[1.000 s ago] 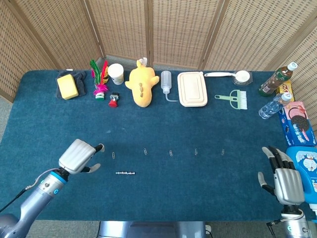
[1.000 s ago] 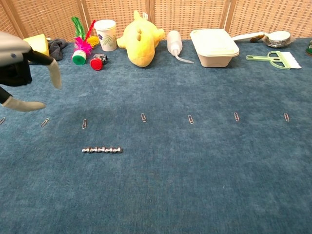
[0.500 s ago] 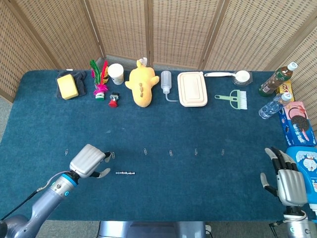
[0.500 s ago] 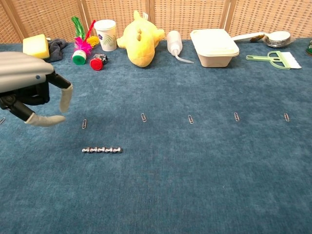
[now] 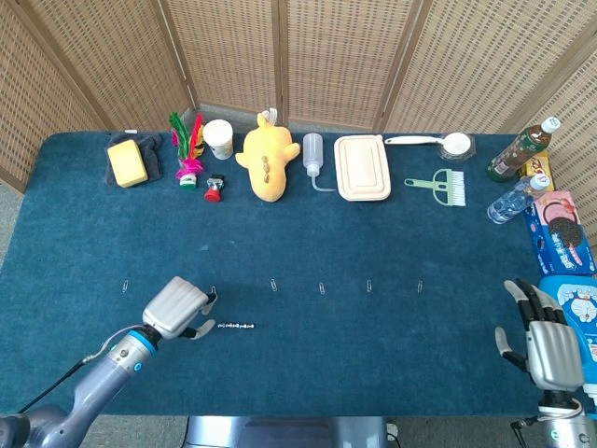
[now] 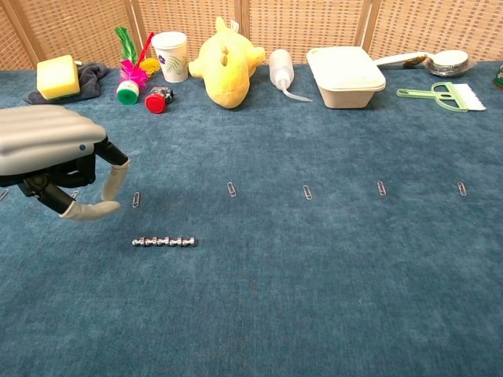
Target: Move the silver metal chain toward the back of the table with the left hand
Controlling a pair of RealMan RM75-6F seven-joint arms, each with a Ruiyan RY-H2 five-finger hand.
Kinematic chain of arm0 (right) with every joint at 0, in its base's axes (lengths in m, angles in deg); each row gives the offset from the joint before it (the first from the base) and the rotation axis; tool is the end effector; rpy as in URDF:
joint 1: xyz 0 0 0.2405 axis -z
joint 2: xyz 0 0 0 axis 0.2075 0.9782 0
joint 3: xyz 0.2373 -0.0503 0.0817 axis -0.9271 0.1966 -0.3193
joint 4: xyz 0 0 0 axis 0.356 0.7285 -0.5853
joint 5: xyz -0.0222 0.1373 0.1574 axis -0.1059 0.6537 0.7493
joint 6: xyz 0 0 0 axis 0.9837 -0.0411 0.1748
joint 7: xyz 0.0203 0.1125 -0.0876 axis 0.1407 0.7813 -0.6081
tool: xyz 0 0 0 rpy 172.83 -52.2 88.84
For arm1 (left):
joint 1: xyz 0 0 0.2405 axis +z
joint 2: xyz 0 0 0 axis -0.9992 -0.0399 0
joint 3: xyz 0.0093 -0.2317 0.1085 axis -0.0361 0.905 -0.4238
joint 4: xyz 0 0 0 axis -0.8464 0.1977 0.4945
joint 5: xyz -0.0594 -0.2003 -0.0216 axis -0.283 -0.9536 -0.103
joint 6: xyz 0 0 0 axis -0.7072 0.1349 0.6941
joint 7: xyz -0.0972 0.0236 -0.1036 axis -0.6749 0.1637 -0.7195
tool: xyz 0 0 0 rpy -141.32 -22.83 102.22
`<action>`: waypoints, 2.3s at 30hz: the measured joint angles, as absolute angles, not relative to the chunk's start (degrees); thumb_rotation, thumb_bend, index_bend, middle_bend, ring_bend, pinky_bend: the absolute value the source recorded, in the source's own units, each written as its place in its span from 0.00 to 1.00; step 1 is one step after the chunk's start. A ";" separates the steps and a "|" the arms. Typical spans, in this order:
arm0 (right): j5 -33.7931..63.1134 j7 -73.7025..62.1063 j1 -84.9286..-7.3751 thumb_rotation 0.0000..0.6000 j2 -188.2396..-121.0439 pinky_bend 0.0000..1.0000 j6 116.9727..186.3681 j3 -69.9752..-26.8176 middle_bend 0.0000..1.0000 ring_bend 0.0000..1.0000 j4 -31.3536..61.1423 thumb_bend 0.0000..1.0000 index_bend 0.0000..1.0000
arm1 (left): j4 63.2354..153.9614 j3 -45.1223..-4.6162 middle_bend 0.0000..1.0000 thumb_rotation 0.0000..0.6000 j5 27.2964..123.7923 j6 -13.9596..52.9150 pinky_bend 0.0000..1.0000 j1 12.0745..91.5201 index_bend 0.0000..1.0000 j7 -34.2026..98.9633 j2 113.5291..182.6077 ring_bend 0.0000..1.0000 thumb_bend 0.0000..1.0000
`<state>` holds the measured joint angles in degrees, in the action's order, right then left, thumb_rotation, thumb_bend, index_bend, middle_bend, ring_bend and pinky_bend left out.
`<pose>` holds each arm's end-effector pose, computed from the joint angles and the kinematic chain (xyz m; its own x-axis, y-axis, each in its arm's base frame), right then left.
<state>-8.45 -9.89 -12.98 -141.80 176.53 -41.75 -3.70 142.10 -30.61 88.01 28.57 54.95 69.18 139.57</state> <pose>-0.3061 -0.1621 0.1341 0.3281 0.0451 0.9436 -0.9439 0.0543 0.3256 -0.1632 0.2547 0.0206 0.6893 0.2391 0.6839 0.6766 -0.5499 -0.4897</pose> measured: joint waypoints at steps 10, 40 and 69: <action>-8.29 -9.54 -12.70 1.00 -141.76 0.17 176.65 -41.75 0.15 0.14 -3.42 0.44 0.14 | 139.76 -31.93 0.94 0.63 89.09 27.51 0.85 54.85 0.53 68.18 142.15 0.91 0.63; -8.09 -10.03 -12.00 1.00 -141.61 0.17 176.88 -41.63 0.15 0.14 -3.44 0.44 0.14 | 134.06 -33.53 0.94 0.66 88.30 26.27 0.85 54.20 0.51 68.79 147.91 0.91 0.46; -7.66 -8.94 -11.46 1.00 -141.83 0.17 176.84 -41.71 0.15 0.15 -2.41 0.44 0.13 | 131.51 -33.83 0.94 0.89 85.82 25.74 0.85 53.00 0.54 71.98 152.42 0.91 0.46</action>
